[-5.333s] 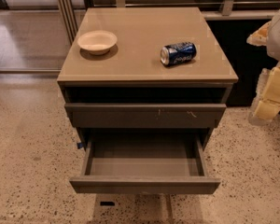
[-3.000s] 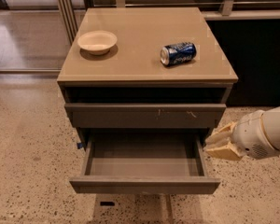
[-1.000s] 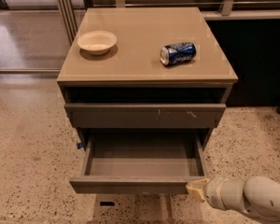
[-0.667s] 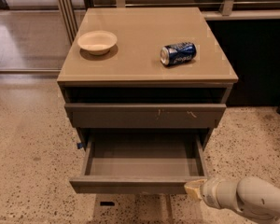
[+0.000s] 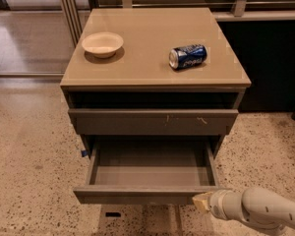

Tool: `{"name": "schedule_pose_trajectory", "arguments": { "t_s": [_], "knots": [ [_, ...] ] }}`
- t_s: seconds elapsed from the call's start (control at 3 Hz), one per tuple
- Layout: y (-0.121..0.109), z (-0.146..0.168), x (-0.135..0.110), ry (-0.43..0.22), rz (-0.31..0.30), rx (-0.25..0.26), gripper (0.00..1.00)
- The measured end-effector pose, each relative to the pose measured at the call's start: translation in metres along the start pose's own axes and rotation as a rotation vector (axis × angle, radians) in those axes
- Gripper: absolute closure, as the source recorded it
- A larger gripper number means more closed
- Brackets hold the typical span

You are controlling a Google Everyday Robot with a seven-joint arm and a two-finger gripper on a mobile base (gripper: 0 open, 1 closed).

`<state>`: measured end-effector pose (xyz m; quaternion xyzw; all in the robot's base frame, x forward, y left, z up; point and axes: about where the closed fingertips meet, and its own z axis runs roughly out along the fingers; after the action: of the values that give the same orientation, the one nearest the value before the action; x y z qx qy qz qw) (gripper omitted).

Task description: Close middle drawer

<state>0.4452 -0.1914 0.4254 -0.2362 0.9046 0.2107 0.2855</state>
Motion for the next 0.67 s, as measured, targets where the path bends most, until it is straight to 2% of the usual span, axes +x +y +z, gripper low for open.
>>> {"name": "schedule_pose_trajectory", "arguments": {
  "t_s": [0.67],
  "knots": [
    [-0.023, 0.048, -0.011, 0.026, -0.009, -0.018, 1.0]
  ]
}}
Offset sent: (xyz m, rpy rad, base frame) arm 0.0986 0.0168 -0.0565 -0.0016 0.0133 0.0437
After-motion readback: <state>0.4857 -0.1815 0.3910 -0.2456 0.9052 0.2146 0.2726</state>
